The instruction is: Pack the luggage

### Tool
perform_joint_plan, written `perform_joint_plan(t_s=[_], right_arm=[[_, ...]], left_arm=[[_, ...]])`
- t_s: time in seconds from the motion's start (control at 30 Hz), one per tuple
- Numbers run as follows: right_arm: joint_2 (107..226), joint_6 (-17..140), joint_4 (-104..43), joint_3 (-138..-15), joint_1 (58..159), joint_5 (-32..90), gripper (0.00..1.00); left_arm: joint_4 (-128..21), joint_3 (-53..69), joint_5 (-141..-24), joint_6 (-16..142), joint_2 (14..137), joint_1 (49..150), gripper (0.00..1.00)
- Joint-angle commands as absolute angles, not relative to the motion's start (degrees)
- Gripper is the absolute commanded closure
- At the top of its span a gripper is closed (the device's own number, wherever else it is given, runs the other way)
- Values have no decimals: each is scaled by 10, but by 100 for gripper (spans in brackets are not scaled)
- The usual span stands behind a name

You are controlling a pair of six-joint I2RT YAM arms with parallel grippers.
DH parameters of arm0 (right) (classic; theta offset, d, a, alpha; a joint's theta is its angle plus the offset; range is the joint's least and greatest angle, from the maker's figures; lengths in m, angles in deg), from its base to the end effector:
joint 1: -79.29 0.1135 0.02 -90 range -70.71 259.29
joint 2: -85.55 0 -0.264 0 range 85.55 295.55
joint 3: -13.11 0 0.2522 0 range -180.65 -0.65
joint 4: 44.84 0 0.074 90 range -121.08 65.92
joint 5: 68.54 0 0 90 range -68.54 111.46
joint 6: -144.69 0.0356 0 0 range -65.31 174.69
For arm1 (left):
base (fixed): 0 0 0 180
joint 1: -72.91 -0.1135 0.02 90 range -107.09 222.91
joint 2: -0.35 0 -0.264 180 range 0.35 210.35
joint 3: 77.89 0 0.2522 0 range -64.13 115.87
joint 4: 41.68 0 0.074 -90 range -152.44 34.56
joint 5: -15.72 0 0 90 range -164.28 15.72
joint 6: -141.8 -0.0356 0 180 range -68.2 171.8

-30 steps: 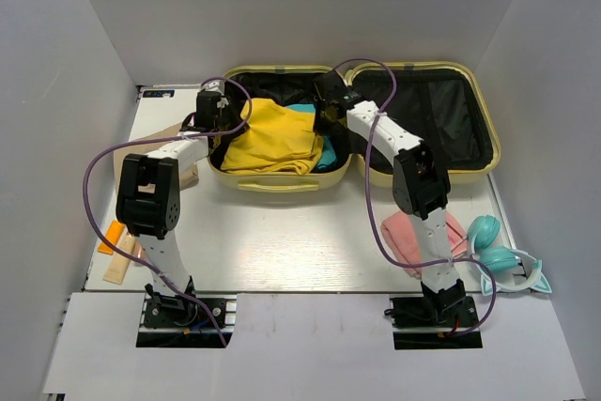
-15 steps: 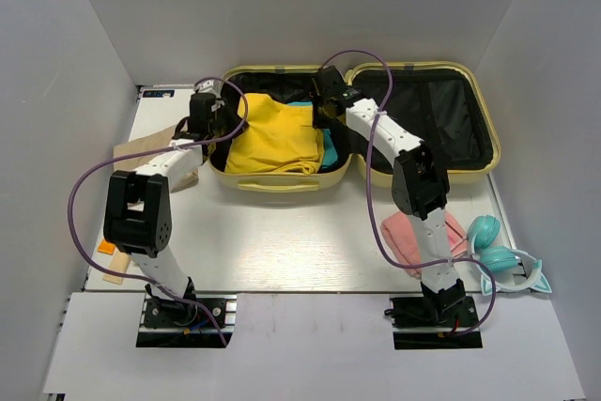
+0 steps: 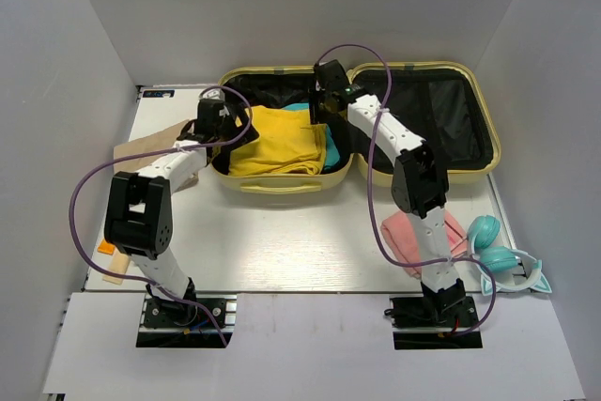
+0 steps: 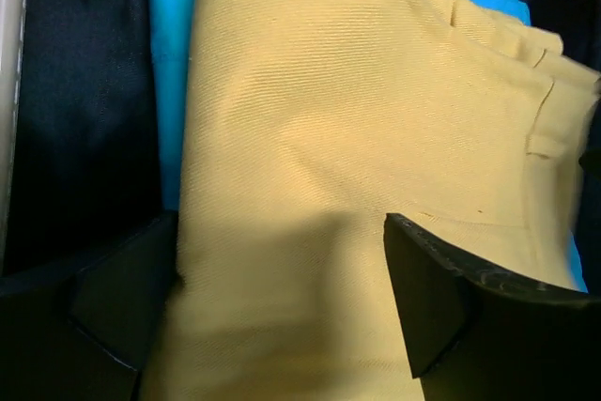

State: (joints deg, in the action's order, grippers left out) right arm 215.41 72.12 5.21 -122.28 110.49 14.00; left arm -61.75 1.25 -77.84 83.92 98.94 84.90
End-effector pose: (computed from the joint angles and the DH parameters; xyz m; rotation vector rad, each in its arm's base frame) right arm 0.4456 0.2645 0.2638 -0.2184 2.3450 0.2664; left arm 0.3729 -0.0815 0.2209 -0.3694 2.2742 -0.4742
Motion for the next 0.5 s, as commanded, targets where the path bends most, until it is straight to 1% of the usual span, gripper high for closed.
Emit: perform_joint_plan(t_s=[0.0, 0.03, 0.1, 0.13, 0.2, 0.23, 0.27, 0.3, 0.33, 0.37, 0.4, 0.43, 0.47], right_arm=[[2132, 656, 43, -1264, 1095, 160, 49], [2126, 645, 40, -1266, 1098, 161, 41], [2092, 644, 44, -1261, 1094, 165, 33], [2075, 643, 49, -1258, 1095, 171, 27], [2049, 639, 63, -1244, 1098, 186, 27], [2030, 636, 68, -1229, 1100, 193, 36], [2020, 644, 74, -1214, 1101, 249, 44], [1995, 654, 76, -1171, 1101, 271, 57], [1987, 661, 79, -1158, 1104, 287, 61], [1981, 671, 83, -1142, 1107, 341, 63], [1972, 679, 86, -1119, 1112, 361, 66], [1966, 681, 91, -1097, 1114, 395, 71], [1964, 683, 86, -1086, 1120, 432, 71]], left_arm=[[-694, 71, -747, 812, 949, 860, 0], [-704, 94, -724, 796, 947, 862, 0], [-742, 128, -703, 783, 934, 870, 0], [-750, 147, -692, 772, 931, 874, 0], [-778, 171, -680, 757, 927, 884, 0], [-787, 180, -673, 752, 928, 891, 0], [-787, 180, -674, 750, 926, 894, 0], [-787, 177, -673, 750, 926, 903, 0], [-788, 173, -676, 752, 924, 907, 2], [-787, 165, -675, 754, 926, 909, 6], [-790, 160, -676, 764, 926, 914, 10], [-792, 152, -683, 768, 928, 915, 11], [-794, 144, -687, 772, 930, 915, 11]])
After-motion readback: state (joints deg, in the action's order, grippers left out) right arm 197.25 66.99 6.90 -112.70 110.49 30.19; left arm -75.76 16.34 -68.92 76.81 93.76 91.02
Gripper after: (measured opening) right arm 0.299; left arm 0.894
